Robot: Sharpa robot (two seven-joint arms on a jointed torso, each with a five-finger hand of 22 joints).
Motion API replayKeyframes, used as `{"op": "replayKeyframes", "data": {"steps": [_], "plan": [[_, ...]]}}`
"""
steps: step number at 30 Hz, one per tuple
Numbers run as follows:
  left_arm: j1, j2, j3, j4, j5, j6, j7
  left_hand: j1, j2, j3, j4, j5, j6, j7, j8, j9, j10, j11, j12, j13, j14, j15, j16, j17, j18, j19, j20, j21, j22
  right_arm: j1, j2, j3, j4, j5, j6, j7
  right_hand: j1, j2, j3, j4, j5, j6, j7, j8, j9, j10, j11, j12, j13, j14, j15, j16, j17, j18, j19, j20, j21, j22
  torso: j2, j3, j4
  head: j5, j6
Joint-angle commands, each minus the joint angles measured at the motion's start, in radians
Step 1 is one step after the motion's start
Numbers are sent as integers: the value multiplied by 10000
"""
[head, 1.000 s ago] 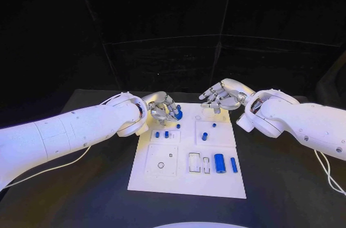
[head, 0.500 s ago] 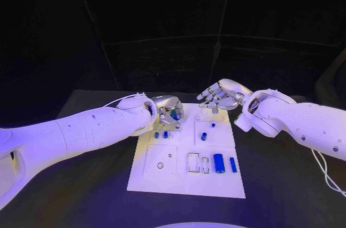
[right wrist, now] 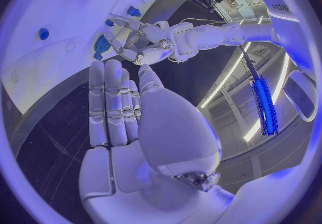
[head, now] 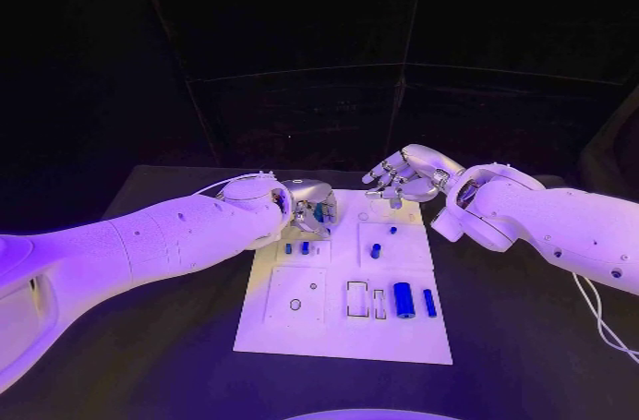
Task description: Assemble the parts on the task board
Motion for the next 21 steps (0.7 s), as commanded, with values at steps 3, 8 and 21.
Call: {"op": "replayKeyframes", "data": {"steps": [3, 8, 21], "plan": [[5, 51, 2, -68, -278, 383, -165, -26, 75, 96, -95, 21, 218, -25, -72, -35, 204, -3, -81, -94, 82, -48, 79, -9, -199, 120, -14, 202, 203, 19, 11, 5, 10, -10, 40, 57, -67, -29, 9, 48, 53, -41, -6, 35, 12, -83, -15, 64, -15, -61, 18, -66, 10, 116, 1, 51, -52, -9, -5, 3, 3, 13, -2], [-6, 96, 2, -122, -283, 449, -177, -16, 107, 222, -142, 24, 352, -55, -130, -59, 356, -29, -157, -187, 101, -68, 125, -15, -220, 145, -31, 352, 365, 19, 19, 5, 8, -10, 42, 59, -48, -21, 18, 42, 64, -44, -8, 42, 14, -88, -18, 74, -21, -62, 16, -67, 16, 117, 2, 52, -58, -12, -5, 0, 1, 12, 0], [-71, 239, 2, -286, -286, 474, -150, -85, 172, 627, -215, 28, 645, -127, -326, -97, 733, -88, -421, -432, 113, -119, 171, -139, -275, 189, -67, 695, 747, 19, 41, 5, 0, -10, 48, 66, -48, -21, 18, 42, 64, -44, -8, 42, 14, -88, -18, 74, -21, -62, 16, -67, 16, 117, 2, 52, -58, -12, -2, 0, 0, 9, -11]]}}
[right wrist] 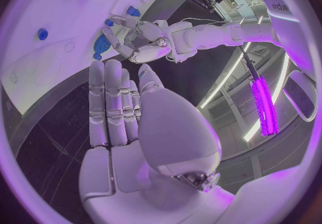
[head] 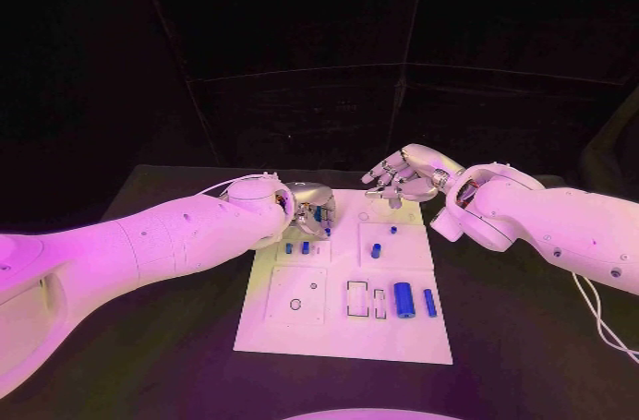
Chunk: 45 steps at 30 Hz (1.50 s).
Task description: Assemble the parts on the task board
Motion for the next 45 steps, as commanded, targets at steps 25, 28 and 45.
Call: {"op": "replayKeyframes", "data": {"steps": [25, 28, 45], "plan": [[-55, 155, 4, -167, -72, 499, -249, 16, 286, 1215, -330, 5, 591, -5, -385, -19, 795, -103, -484, -137, 103, -149, 192, -131, -186, 93, -85, 464, 529, 19, 21, 5, 18, -10, 48, 67, -48, -21, 18, 42, 64, -44, -8, 42, 15, -51, 19, 36, -10, -62, 16, -67, 9, 118, 2, 52, -59, -13, -29, 4, -4, -37, -44], [-58, 91, 5, -65, -83, 299, -169, -5, 269, 1263, -347, 5, 605, 7, -411, -20, 821, -97, -518, -138, 107, -145, 200, -135, -193, 100, -82, 495, 566, 19, 20, 5, 16, -10, 47, 69, -48, -21, 18, 42, 64, -44, -8, 42, 15, -51, 19, 36, -10, -62, 16, -67, 9, 118, 2, 52, -59, -13, -33, 1, 8, -46, -45], [-59, -811, 193, 871, 844, -1257, 180, -113, 181, 1612, -471, 40, 775, 26, -542, -12, 1004, -94, -728, -134, 144, -145, 247, -172, -213, 147, -81, 648, 741, 18, 2, 5, -3, -10, 48, 92, -48, -21, 18, 42, 64, -44, -8, 42, 15, -51, 19, 36, -10, -62, 16, -67, 9, 118, 2, 52, -59, -13, -49, 20, 2, -18, 36]]}}
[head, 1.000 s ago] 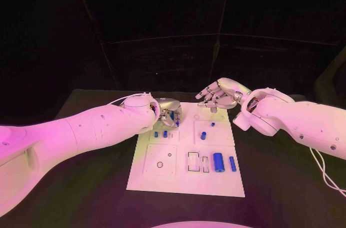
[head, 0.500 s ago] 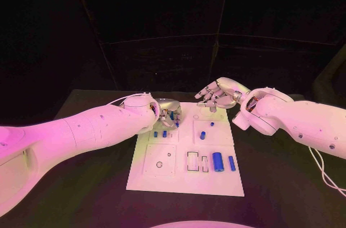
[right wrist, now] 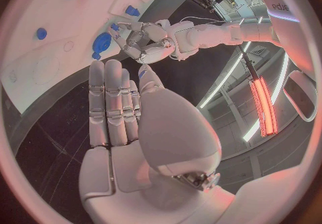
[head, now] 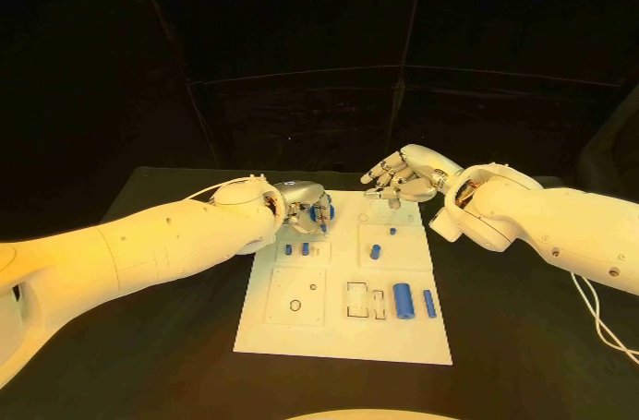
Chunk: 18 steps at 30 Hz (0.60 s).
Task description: Assemble the parts on the task board
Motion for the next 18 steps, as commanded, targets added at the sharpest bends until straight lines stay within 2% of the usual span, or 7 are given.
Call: {"op": "replayKeyframes", "data": {"steps": [1, 7, 12, 18], "plan": [[21, -221, 97, 235, 550, -569, 215, -112, -15, 93, -19, 40, 85, 5, -49, 4, 95, -10, -64, 14, 147, -74, 61, -23, -60, 81, -16, 44, 17, 19, -14, 5, 12, -10, 43, 85, -48, -21, 18, 42, 64, -44, -9, 42, 9, -52, 18, 37, -13, -62, 16, -68, 14, 117, 2, 52, -60, -16, 0, 2, -2, 8, 21], [20, -773, 246, 565, 733, -482, 167, -145, -42, 118, -28, 36, 110, 2, -63, 5, 122, -12, -88, 15, 146, -75, 57, -43, -61, 80, -17, 50, 26, 19, -53, 5, 18, -10, 44, 85, -48, -21, 18, 42, 64, -44, -9, 42, 9, -52, 18, 37, -13, -62, 16, -68, 14, 117, 2, 52, -60, -16, -10, 4, 5, -8, 26], [22, -1162, 279, 725, 821, -315, 56, -170, -64, 138, -37, 34, 134, -3, -74, 7, 148, -16, -107, 17, 144, -77, 55, -58, -63, 81, -17, 62, 43, 18, -73, 5, 16, -10, 44, 83, -48, -21, 18, 42, 64, -44, -9, 42, 9, -52, 18, 37, -13, -62, 16, -68, 14, 117, 2, 52, -60, -16, -19, 9, -12, 15, 22], [23, -1425, 289, 853, 853, -281, 20, -200, -114, 161, -60, 34, 129, -12, -111, 2, 142, -15, -156, 11, 145, -78, 57, -69, -68, 85, -19, 86, 73, 18, -71, 5, -1, -10, 49, 83, -48, -21, 18, 42, 64, -44, -9, 42, 9, -52, 18, 37, -13, -62, 16, -68, 14, 117, 2, 52, -60, -16, -15, 6, -38, 45, 26]]}}
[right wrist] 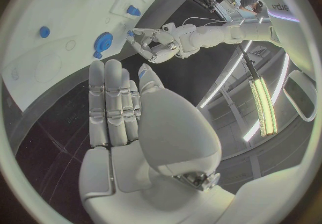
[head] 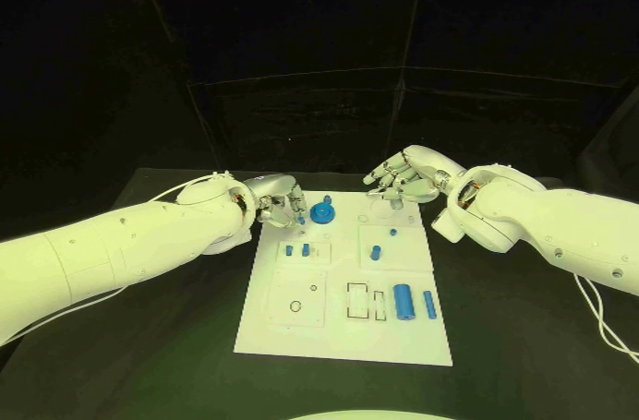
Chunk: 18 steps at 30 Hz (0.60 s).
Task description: Assemble the parts on the task board
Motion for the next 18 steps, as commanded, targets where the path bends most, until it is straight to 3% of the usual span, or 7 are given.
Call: {"op": "replayKeyframes", "data": {"steps": [1, 9, 13, 18], "plan": [[15, -56, 16, 73, 204, 81, -25, -111, -30, 46, 0, 33, 57, -13, -41, -1, 59, -27, -47, 11, 144, -79, 56, -16, -71, 86, -18, 51, 16, 18, 5, 5, -4, -10, 49, 81, -48, -21, 18, 42, 64, -44, -8, 42, 11, -52, 18, 37, -13, -62, 16, -67, 15, 118, 2, 52, -60, -17, 2, 2, -42, 39, 3], [14, 70, 4, -57, 210, 643, -123, -161, -66, 51, -1, 28, 73, -14, -64, 0, 80, -26, -78, 13, 138, -78, 46, -48, -70, 79, -17, 47, 16, 18, 15, 5, -13, -10, 57, 79, -24, -12, 27, 41, 85, -55, -7, 60, 14, -70, 19, 67, -31, -66, 16, -72, 33, 120, 7, 55, -75, -25, -2, 22, -63, 74, -23], [3, 200, -5, -218, 211, 776, -141, -170, -67, 54, 2, 29, 73, -13, -69, -1, 82, -25, -84, 13, 135, -77, 40, -62, -69, 77, -17, 44, 13, 18, 20, 5, -11, -10, 63, 80, -24, -12, 27, 41, 85, -55, -7, 60, 14, -70, 19, 67, -31, -66, 16, -72, 33, 120, 7, 55, -75, -25, 4, 5, -57, 56, -9], [-13, 292, -11, -355, 211, 945, -208, -226, -73, 51, 24, 26, 80, -7, -87, -1, 95, -21, -104, 15, 133, -74, 42, -67, -69, 70, -16, 40, 13, 18, 19, 5, -4, -10, 62, 77, -24, -12, 27, 41, 85, -55, -7, 60, 14, -70, 19, 67, -31, -66, 16, -72, 33, 120, 7, 55, -75, -25, -8, 22, -52, 56, -17]]}}
